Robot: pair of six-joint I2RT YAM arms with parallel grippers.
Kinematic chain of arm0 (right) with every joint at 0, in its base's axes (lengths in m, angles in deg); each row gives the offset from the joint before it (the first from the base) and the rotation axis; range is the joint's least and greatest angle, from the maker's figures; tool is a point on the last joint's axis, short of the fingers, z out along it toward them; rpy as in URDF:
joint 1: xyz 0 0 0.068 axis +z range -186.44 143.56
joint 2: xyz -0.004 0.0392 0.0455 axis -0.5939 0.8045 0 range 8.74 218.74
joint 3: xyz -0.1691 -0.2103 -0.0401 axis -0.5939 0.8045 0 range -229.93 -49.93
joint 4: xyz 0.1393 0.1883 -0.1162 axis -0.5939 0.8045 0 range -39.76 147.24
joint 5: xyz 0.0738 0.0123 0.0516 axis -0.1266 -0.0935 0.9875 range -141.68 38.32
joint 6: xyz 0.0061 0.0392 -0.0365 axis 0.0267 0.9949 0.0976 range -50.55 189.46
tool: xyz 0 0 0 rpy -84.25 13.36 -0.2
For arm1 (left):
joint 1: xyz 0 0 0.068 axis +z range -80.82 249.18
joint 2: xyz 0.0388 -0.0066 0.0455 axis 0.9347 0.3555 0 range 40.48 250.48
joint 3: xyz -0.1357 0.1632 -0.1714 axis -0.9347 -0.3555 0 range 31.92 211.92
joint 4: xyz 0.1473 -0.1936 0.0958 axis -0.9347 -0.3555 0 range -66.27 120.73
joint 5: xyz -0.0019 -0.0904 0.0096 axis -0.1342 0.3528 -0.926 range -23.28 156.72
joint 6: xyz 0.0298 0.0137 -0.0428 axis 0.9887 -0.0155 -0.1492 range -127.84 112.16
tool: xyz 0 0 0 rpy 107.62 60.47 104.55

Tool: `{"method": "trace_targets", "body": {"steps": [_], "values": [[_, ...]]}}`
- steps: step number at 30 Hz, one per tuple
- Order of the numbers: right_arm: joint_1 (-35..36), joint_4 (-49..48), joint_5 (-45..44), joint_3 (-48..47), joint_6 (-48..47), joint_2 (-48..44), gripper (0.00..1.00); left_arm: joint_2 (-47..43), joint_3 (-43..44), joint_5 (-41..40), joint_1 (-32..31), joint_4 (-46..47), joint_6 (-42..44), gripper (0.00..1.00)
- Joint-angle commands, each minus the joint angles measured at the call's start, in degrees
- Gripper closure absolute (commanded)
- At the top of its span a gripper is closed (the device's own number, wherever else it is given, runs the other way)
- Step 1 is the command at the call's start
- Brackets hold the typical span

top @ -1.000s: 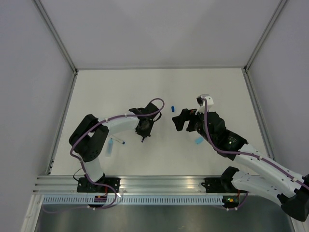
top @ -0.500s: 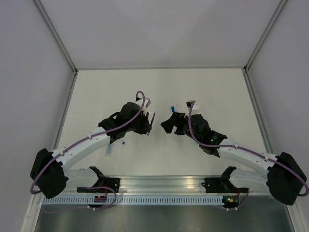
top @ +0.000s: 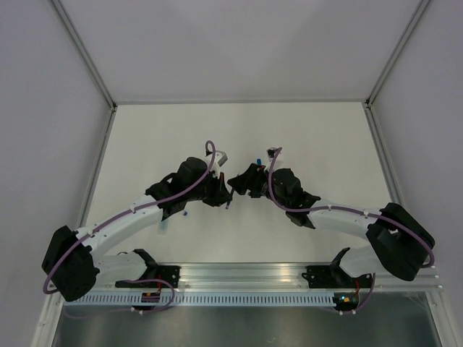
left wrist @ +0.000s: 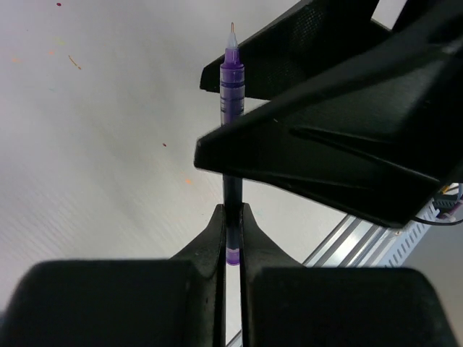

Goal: Insert the pens into the pen caps

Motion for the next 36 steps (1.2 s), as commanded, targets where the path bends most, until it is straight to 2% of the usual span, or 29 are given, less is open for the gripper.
{"method": "trace_targets", "body": {"steps": [1,2,4,5,7,9,11,13,14,16,19,22,24,25,26,28,29,30,31,33,34,36], "values": [[0.65,-5.16,1.44,-2.83,1.21,1.74,0.28,-2.94,-1.06,2.4,-0.06,3.66,-1.84,0.98],[0.65,-5.34,1.53,-3.0,1.47,1.83,0.39,-3.21,-1.41,2.49,0.03,3.84,-2.02,0.98],[1.0,-5.6,1.62,-3.18,1.39,1.66,0.52,-3.91,-1.68,2.58,-0.06,4.19,-2.11,0.98],[1.17,-5.34,1.62,-3.35,1.39,1.39,0.63,-4.09,-1.94,2.58,-0.06,4.46,-2.2,0.98],[1.35,-4.55,1.62,-3.88,1.74,1.04,0.75,-4.52,-2.29,2.58,0.03,4.9,-2.46,0.98],[1.35,-4.11,1.88,-4.23,2.17,0.78,0.91,-4.88,-2.64,2.93,0.03,5.51,-2.72,0.98],[1.35,-4.28,1.97,-4.15,2.79,0.08,1.0,-5.32,-2.99,3.37,0.03,5.95,-2.81,0.98],[1.61,-4.72,2.05,-3.71,3.67,-0.71,1.0,-5.32,-3.17,4.16,0.03,6.57,-2.81,0.91],[1.7,-4.9,2.14,-3.62,3.76,-0.98,1.0,-5.14,-3.35,4.25,0.03,7.0,-2.73,0.78],[2.05,-4.99,2.06,-3.44,3.93,-1.77,1.0,-4.71,-3.26,4.34,0.03,7.18,-2.73,0.63],[2.67,-5.25,1.97,-3.27,4.37,-2.47,1.0,-3.83,-3.26,4.69,0.03,7.62,-2.64,0.54],[3.19,-6.04,1.79,-2.83,4.81,-3.0,1.0,-3.38,-3.35,6.0,-0.06,8.67,-2.81,0.54],[3.37,-6.39,1.62,-2.56,4.9,-3.18,1.0,-3.38,-3.7,6.79,0.03,9.29,-2.81,0.59],[3.63,-6.39,1.53,-2.48,4.9,-3.18,1.0,-3.47,-3.87,6.97,0.03,9.47,-2.81,0.62],[3.72,-6.74,1.61,-2.39,4.81,-3.09,1.0,-3.47,-3.96,7.15,-0.06,9.9,-2.64,0.74],[3.99,-7.44,1.88,-2.12,4.73,-2.92,1.0,-3.47,-4.14,7.76,0.03,10.17,-2.55,0.85],[3.99,-7.53,2.14,-2.12,4.64,-2.83,0.97,-3.56,-4.23,7.85,0.03,10.26,-2.46,0.97],[3.99,-7.27,2.58,-2.3,3.94,-2.74,0.92,-3.47,-4.31,7.59,0.03,10.35,-2.37,0.98],[3.9,-6.58,2.58,-2.56,3.15,-2.83,0.74,-3.65,-4.49,7.5,-0.06,10.35,-2.37,0.98],[3.9,-0.62,1.45,-4.66,-0.43,-3.79,0.51,-3.82,-4.84,6.45,0.03,10.35,-2.46,0.98],[3.9,2.37,0.48,-5.8,-2.46,-4.49,0.36,-4.08,-5.1,5.84,0.03,10.17,-2.46,0.98],[3.73,13.95,-2.58,-10.46,-7.12,-7.12,0.19,-4.44,-5.46,3.9,0.03,9.82,-2.55,0.98]]}}
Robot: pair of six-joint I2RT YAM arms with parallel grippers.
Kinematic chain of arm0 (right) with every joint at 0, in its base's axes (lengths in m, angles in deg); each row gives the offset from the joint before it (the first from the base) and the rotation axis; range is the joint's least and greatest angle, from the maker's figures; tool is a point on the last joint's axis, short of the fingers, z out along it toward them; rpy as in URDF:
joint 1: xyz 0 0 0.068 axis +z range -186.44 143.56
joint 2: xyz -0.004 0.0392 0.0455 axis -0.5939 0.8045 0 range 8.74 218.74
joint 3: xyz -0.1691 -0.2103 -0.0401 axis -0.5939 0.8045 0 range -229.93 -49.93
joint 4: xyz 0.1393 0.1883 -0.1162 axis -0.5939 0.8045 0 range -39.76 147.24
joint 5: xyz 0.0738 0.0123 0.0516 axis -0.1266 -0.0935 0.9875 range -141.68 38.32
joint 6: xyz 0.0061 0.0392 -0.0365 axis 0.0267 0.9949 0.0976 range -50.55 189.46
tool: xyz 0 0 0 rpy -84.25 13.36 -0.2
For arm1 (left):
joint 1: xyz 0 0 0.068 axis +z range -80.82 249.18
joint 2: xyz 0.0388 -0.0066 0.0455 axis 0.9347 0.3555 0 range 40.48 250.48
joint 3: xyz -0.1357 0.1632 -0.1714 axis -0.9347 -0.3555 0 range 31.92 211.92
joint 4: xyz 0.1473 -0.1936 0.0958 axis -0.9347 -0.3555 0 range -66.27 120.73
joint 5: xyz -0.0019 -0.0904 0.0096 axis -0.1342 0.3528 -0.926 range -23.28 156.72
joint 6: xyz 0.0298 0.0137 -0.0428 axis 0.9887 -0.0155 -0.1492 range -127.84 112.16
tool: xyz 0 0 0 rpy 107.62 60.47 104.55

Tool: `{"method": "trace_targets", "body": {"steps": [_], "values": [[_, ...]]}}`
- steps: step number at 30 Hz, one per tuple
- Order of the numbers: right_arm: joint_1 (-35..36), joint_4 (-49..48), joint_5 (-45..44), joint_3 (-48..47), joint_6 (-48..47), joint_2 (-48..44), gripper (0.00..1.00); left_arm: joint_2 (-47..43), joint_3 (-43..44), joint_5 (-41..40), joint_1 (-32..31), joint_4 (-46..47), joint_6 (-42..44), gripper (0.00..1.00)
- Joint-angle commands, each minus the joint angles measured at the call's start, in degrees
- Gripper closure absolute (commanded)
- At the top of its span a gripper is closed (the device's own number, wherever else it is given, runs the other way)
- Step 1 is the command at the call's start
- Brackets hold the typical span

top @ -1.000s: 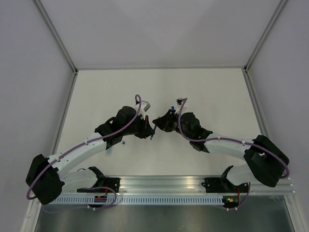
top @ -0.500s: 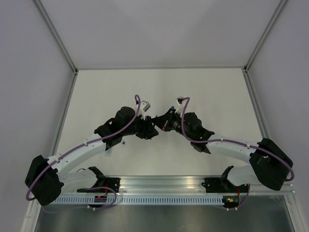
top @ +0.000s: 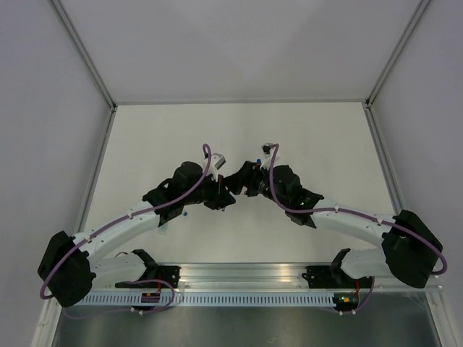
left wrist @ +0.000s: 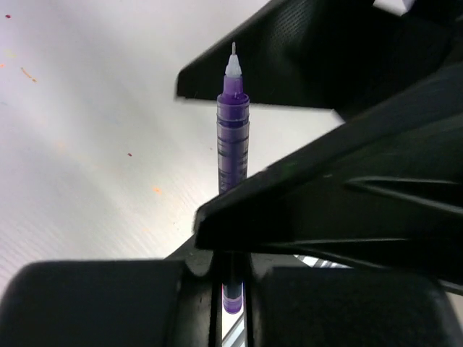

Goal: Insert the pens into the pen caps

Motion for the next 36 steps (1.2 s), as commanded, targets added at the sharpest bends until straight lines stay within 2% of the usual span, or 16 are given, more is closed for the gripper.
{"method": "trace_targets", "body": {"steps": [1,4,8,10,13,16,17,20,22,26,31,36], "values": [[-0.14,17.42,-6.83,-8.15,-10.97,-5.42,0.16,-1.03,-0.8,-2.83,-0.08,1.84,-0.28,0.98],[-1.81,25.1,-11.25,-14.38,-19.23,-9.91,0.16,-1.03,-0.63,-6.35,0.01,0.17,-0.54,0.98],[-7.52,29.26,-9.33,-20.1,-28.21,-10.62,0.16,-1.38,-0.89,-9.07,0.01,-0.18,-0.98,0.98],[-12.68,31.01,-6.0,-22.13,-32.78,-8.26,0.16,-2.17,-1.24,-10.48,0.01,-0.53,-1.33,0.98],[-20.26,37.32,1.46,-31.25,-36.84,-1.06,0.18,-4.71,-2.29,-13.03,0.01,-0.36,-1.33,0.98],[-22.47,37.62,7.27,-32.69,-44.2,4.14,0.18,-8.23,-3.44,-16.72,0.01,-0.53,-1.6,0.98],[-22.47,37.18,10.33,-31.73,-50.06,5.97,0.18,-9.11,-3.7,-18.99,-0.08,-0.71,-1.68,0.98],[-23.78,42.16,9.76,-31.1,-59.83,12.28,0.18,-12.8,-5.02,-25.15,0.01,-0.97,-2.47,0.98],[-25.45,51.35,9.39,-36.43,-62.67,19.92,0.21,-14.47,-5.55,-28.83,0.01,-2.11,-3.0,0.98],[-27.3,60.81,10.63,-42.7,-68.13,28.38,0.27,-16.58,-6.42,-30.61,0.01,-2.55,-3.53,0.98],[-27.39,62.05,8.43,-44.64,-72.08,31.57,0.31,-17.99,-6.52,-30.61,0.01,-2.55,-3.88,0.98],[-27.39,60.65,10.89,-43.94,-72.27,33.67,0.33,-18.96,-6.6,-30.7,-0.08,-2.9,-3.97,0.98]]}}
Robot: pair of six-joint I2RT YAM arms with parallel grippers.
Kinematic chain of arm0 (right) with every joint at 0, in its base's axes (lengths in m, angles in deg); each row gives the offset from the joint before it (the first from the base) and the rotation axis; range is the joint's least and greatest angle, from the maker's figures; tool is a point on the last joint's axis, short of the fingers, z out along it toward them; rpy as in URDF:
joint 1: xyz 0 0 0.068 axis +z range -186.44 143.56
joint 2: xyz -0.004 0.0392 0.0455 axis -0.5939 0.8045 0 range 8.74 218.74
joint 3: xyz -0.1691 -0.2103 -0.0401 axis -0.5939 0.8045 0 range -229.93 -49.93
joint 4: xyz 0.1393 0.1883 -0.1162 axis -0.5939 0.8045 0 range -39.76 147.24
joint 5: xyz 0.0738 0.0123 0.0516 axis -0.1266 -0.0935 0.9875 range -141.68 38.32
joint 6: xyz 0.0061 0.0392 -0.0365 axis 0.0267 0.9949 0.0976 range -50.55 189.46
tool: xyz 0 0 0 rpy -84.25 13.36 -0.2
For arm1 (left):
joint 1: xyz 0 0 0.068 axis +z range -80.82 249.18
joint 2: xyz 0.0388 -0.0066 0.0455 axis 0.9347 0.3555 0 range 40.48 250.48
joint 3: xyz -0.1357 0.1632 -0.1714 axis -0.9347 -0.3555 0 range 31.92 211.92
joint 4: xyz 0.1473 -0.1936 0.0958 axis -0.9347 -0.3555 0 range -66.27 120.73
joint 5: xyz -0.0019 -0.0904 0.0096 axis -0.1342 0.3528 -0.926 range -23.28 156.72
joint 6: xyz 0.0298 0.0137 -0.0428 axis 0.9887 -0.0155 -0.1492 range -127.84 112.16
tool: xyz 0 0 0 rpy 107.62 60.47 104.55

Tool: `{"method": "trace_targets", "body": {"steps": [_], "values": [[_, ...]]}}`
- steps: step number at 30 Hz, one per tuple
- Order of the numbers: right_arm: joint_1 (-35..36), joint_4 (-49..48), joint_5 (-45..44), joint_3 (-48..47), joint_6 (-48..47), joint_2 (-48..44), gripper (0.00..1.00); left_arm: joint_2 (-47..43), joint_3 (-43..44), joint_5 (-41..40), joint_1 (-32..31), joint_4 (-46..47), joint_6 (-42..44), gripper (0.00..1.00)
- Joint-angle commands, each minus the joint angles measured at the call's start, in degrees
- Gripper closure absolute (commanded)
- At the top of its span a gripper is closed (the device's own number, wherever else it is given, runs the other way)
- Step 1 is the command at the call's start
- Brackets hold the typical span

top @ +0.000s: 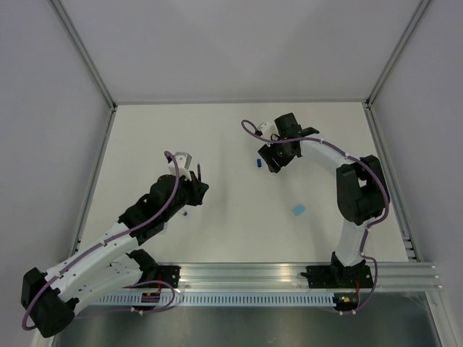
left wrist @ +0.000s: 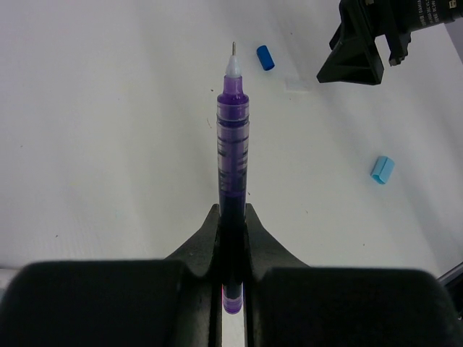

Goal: Insert the pens into the pen caps

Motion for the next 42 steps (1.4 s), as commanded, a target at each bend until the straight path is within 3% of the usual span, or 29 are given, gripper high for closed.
{"method": "trace_targets", "body": {"steps": [1,5,14,18,29,33,39,42], "values": [[0.15,-0.99,3.23,-0.86,-2.44,1.09,0.34,-1.34,-0.13,-1.78,0.01,0.53,-1.65,0.98],[0.24,-6.0,3.25,3.36,-1.29,0.04,0.36,-1.43,-0.4,-2.05,-0.08,0.79,-1.83,0.98],[2.34,-6.89,-0.44,4.33,-2.34,1.62,0.37,-1.43,-0.4,-2.4,0.01,0.53,-1.91,0.98],[5.33,-6.54,-5.97,4.78,-3.05,2.85,0.37,-1.17,-0.31,-2.22,0.01,0.61,-2.0,0.98],[6.39,-2.77,-9.06,2.32,-2.7,6.09,0.38,-1.69,-0.48,-3.1,0.01,0.09,-2.0,0.98],[6.65,-1.97,-10.38,2.05,-2.17,6.98,0.42,-1.52,-0.4,-3.28,0.01,0.09,-1.92,0.98],[7.0,-0.65,-11.08,2.23,-0.59,5.93,0.64,-1.25,-0.4,-3.19,0.01,0.09,-2.0,0.98],[7.0,1.8,-10.56,0.74,0.64,6.19,0.64,-1.43,-0.48,-3.54,0.01,0.09,-2.0,0.98]]}}
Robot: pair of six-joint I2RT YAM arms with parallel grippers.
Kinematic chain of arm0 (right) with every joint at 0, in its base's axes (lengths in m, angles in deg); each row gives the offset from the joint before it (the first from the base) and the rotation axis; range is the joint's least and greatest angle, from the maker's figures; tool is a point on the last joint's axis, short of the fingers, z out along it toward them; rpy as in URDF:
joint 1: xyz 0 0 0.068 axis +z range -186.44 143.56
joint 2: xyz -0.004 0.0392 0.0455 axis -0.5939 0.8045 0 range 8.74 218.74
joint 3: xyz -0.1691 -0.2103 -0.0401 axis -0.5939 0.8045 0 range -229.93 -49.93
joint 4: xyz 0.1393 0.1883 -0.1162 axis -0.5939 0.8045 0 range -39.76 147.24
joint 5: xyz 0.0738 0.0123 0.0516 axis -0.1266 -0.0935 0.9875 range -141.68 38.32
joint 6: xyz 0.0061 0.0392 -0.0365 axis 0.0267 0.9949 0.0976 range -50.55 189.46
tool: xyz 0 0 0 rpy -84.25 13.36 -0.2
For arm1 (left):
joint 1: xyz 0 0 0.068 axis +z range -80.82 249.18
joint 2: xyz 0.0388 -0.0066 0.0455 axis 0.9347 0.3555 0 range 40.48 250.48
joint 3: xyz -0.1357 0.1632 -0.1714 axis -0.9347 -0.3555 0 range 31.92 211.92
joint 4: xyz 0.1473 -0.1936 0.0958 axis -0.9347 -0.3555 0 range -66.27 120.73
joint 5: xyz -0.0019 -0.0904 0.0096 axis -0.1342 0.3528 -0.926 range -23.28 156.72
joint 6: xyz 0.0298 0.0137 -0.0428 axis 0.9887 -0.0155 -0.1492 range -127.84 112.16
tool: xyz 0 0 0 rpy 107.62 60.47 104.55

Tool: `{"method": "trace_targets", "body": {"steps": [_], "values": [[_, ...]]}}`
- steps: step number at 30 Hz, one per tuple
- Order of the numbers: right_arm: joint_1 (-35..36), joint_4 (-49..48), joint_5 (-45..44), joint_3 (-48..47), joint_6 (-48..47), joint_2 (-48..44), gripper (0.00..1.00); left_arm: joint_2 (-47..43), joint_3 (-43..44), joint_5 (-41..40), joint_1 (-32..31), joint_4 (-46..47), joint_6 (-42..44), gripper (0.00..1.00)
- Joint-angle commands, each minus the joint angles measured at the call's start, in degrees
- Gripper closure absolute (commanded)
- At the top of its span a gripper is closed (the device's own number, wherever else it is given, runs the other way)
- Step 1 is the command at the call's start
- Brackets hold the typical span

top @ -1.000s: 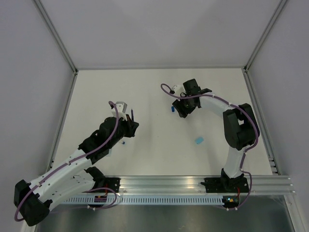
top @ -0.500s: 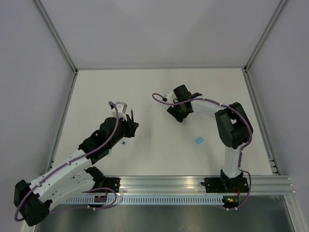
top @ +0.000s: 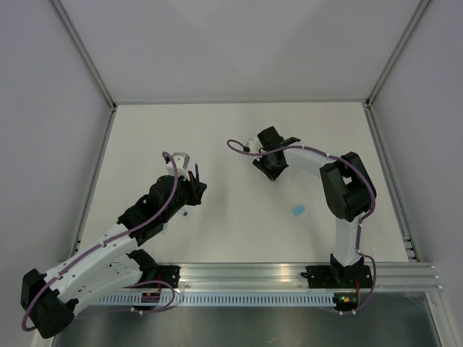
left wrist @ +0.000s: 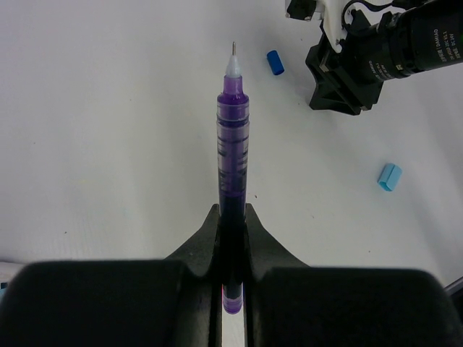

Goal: Insert the pens into the pen caps

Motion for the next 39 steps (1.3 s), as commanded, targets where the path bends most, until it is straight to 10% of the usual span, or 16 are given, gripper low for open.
{"method": "trace_targets", "body": {"steps": [1,30,39], "values": [[0.23,6.11,-0.61,-2.28,1.78,1.49,0.63,-0.73,-0.11,-1.44,-0.08,0.46,-1.54,0.98],[1.11,13.59,2.47,-10.81,2.22,9.31,0.59,-1.35,-0.29,-2.32,0.01,0.2,-1.81,0.98],[1.19,15.01,1.33,-11.87,3.19,9.93,0.8,-2.32,-0.47,-2.24,0.01,-0.07,-1.81,0.98]]}}
